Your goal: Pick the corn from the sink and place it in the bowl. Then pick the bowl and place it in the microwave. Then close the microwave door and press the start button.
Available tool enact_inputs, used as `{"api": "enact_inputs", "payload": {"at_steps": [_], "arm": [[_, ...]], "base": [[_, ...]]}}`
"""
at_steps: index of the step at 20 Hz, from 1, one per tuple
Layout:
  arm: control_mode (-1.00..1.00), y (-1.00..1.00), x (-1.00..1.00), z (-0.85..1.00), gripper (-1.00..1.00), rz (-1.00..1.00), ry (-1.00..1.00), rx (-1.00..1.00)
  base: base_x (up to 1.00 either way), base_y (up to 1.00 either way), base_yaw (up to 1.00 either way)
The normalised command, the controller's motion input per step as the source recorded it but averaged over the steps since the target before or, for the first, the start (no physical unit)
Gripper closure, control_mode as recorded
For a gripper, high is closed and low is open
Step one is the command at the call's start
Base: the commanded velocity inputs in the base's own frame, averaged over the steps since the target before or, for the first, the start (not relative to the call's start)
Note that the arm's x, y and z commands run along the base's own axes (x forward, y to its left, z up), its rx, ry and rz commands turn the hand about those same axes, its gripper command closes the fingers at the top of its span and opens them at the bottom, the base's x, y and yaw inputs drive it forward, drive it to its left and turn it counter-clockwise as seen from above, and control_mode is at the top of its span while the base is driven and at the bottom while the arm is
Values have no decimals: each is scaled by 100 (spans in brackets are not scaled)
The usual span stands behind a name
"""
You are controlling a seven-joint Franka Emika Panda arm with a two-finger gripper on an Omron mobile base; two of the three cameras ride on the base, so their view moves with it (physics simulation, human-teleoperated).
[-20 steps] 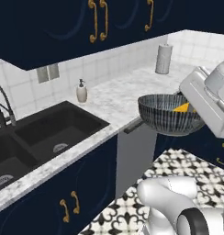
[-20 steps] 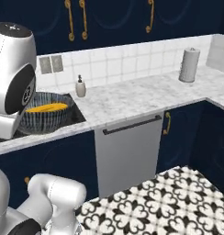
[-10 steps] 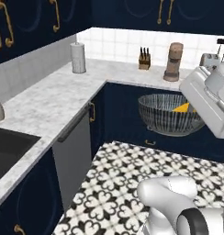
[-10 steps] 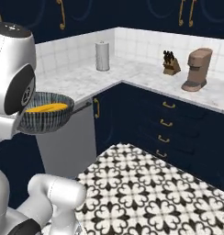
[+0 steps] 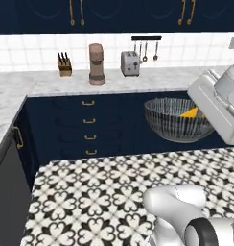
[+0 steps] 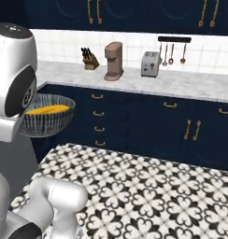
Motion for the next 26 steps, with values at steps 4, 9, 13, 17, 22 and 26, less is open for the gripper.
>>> {"api": "enact_inputs", "payload": {"at_steps": [4,9,13,17,22,26], "arm": [[100,0,0,0,100,0,0,0],[100,0,0,0,100,0,0,0],[100,0,0,0,100,0,0,0],[100,0,0,0,100,0,0,0],[100,0,0,0,100,0,0,0],[100,0,0,0,100,0,0,0]], "base": [[-18,-18,-75],[-19,-2,-80],[-20,-4,-80],[-15,-10,-77],[-23,-31,-62],[-12,-44,-58]]}}
